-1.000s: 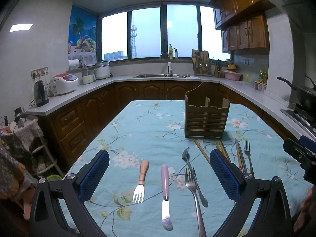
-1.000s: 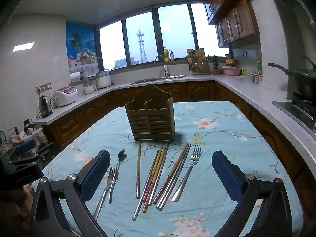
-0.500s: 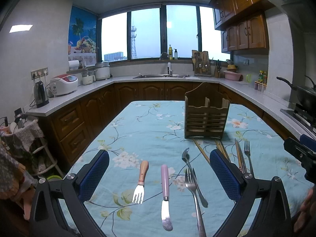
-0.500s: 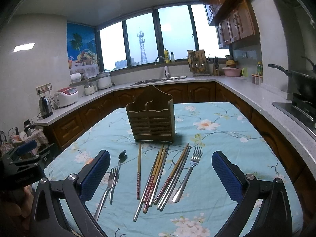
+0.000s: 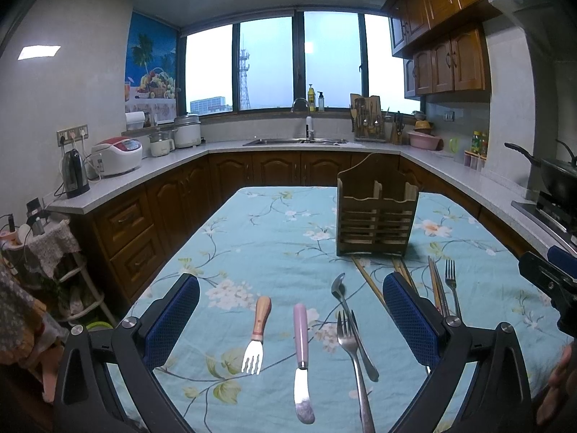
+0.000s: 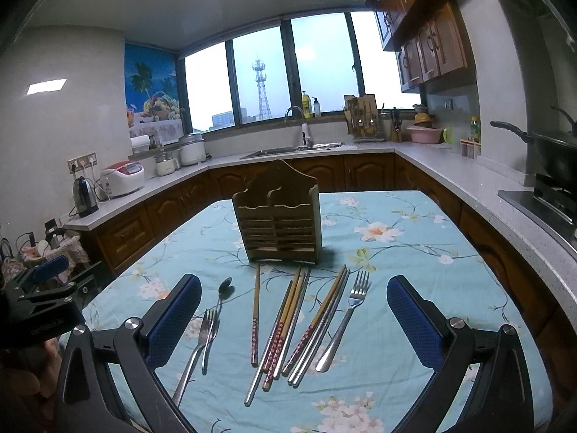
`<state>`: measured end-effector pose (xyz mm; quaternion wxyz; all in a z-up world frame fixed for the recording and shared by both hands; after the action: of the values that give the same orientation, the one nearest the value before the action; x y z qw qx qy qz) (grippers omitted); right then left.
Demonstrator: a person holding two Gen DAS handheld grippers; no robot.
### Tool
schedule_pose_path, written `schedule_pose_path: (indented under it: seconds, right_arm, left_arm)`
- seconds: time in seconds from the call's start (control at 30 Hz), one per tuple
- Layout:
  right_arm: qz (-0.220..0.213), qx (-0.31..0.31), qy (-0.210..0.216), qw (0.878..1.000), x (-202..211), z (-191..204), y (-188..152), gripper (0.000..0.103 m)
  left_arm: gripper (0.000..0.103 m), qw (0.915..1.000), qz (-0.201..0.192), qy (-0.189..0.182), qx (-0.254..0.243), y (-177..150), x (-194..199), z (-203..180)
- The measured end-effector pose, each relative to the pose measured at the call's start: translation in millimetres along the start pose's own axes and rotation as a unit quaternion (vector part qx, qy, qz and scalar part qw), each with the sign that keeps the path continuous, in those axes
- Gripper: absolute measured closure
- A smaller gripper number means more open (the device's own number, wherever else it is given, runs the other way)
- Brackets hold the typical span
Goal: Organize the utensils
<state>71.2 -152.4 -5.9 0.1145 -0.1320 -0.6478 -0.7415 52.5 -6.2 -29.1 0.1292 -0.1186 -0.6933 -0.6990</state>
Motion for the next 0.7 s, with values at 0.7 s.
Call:
schedule_pose_path:
  seconds: [0.7]
  right_arm:
    - [0.042,-0.023,-0.022,0.999,-39.4,-30.9,-1.2,0.000]
  left_arm:
    - [0.001,0.9931,0.109,-0.035,0.024,15.3,-93.5,6.7]
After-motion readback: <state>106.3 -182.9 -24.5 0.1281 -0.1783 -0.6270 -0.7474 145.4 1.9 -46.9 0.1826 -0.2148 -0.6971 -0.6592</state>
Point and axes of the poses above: each gripper's, at about its wrist camera, not at the fingertips, and x roughly against the way its jaws point, z to its left, y to its top, the point moved 6 cm from there along -x, roughly the way its jaws point, and after that the axes turned 4 degrees about -z, right-handed, at the moved point
